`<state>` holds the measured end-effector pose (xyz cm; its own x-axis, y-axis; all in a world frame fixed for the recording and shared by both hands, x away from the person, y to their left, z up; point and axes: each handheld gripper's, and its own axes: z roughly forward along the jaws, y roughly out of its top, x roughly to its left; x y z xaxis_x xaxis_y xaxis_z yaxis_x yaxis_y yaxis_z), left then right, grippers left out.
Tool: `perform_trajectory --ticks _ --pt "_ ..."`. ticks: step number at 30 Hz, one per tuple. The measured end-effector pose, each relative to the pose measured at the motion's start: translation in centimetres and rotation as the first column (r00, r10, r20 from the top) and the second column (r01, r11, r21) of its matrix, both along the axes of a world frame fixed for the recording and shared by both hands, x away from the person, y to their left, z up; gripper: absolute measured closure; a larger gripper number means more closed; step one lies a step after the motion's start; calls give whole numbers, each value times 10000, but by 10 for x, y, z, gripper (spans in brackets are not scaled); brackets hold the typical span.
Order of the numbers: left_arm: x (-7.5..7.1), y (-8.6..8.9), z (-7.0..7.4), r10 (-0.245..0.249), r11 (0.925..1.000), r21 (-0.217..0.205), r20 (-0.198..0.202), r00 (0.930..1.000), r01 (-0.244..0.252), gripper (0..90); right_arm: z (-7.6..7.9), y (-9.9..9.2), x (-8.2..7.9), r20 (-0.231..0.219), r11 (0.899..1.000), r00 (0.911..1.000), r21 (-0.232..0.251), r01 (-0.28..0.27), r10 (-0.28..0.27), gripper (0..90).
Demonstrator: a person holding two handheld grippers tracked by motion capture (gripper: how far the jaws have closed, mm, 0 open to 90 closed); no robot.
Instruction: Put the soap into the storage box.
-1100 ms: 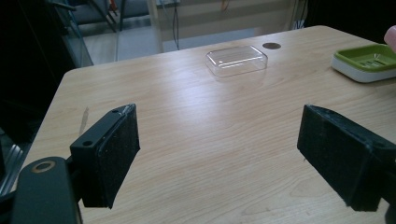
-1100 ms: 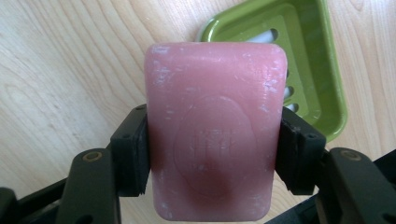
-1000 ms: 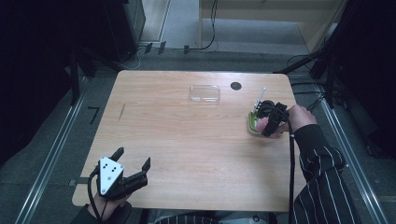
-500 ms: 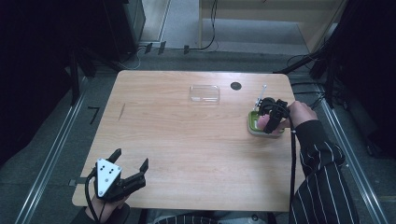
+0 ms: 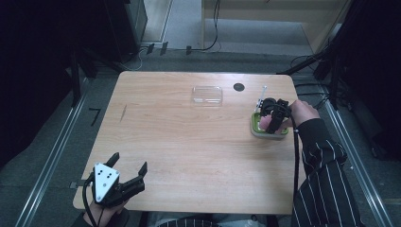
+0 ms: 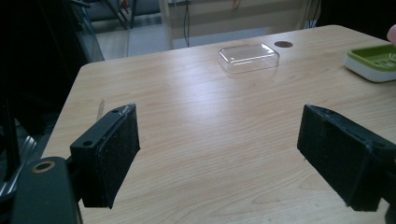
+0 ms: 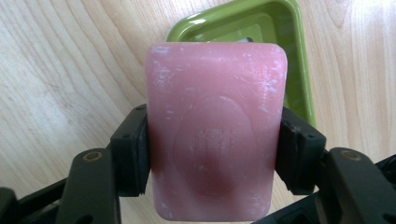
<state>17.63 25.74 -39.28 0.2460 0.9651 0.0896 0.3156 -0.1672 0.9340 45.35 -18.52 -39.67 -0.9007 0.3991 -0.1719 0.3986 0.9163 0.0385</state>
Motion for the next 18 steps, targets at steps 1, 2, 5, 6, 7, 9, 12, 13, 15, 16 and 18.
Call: perform_trajectory --ticks 1,2,5,6,7,9,12,13,15,16,18 --pt "-1 0 0 57 10000 -21 16 10000 -57 134 0 0 1 9 10000 10000 25 50 -50 388" --pt "-2 1 0 79 10000 -36 17 10000 -79 134 0 0 1 45 10000 10000 20 -11 11 388" --pt "-3 2 0 149 9999 -40 19 9999 -149 134 -1 0 4 44 9998 9998 7 -179 179 388" --pt "-4 2 0 154 9999 -27 15 9999 -154 134 -2 0 5 13 9999 9999 19 -141 141 388" --pt "-4 2 0 171 9999 -20 9 9999 -171 134 -2 0 5 29 9998 9998 2 -176 176 388" --pt "-5 3 0 212 9998 -7 10 9998 -212 134 -3 0 8 3 9995 9995 58 -309 309 388" --pt "-6 4 0 266 9996 -23 13 9996 -266 133 -5 -1 9 -23 9993 9994 85 -352 352 388" --pt "-6 4 0 288 9996 -20 15 9996 -288 133 -5 -1 10 -31 9995 9995 -7 -311 311 388" --pt "-7 4 0 302 9995 -14 13 9995 -302 134 -7 -2 12 43 9994 9994 -39 -357 358 388" --pt "-7 5 0 292 9996 -6 5 9996 -292 133 -8 -2 12 -2 9993 9994 -40 -360 360 388" --pt "-8 5 0 316 9995 -21 5 9995 -316 133 -9 -2 14 -16 9989 9989 -6 -473 473 388"
